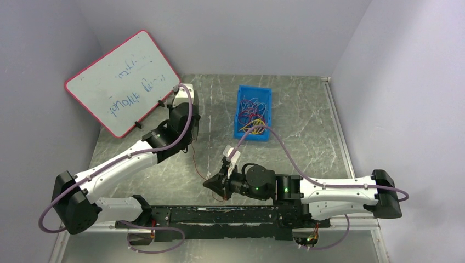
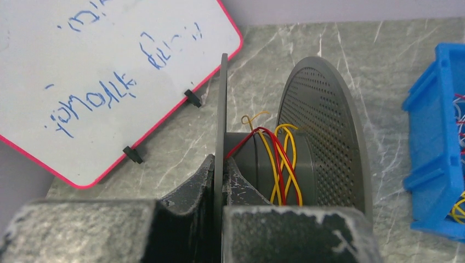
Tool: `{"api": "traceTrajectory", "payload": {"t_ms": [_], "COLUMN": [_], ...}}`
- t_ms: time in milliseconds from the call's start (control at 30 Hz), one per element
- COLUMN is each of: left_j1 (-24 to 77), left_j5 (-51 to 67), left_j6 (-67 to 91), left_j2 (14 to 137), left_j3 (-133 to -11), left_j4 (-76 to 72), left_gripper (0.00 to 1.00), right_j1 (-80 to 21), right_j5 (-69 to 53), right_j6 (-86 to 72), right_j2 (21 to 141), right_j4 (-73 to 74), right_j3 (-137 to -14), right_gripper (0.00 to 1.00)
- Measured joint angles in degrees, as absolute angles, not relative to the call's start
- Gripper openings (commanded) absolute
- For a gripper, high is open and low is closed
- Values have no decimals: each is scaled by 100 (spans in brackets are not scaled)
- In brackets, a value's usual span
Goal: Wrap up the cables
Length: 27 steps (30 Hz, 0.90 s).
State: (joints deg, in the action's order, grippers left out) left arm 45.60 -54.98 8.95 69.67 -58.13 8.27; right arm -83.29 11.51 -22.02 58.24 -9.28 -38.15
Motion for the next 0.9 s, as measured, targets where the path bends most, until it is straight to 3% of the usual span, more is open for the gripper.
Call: {"api": "traceTrajectory", "payload": {"t_ms": [567, 900], "left_j1": [4536, 4536], "left_j5": [-4807, -4394], "left_j6": [1568, 1820], "left_j2": [7126, 6976], "left_j3": [-5203, -4860], "left_j4": [1317, 1540], "left_gripper": [7, 7], "right_j1": [-8226, -7380], "right_j5": [2178, 2305], "right_j6": [-1022, -209], "right_j2": [6482, 6600], "right_j4": [1094, 1599], "right_j3": [-6088, -7054], "right_gripper": [0, 0]}}
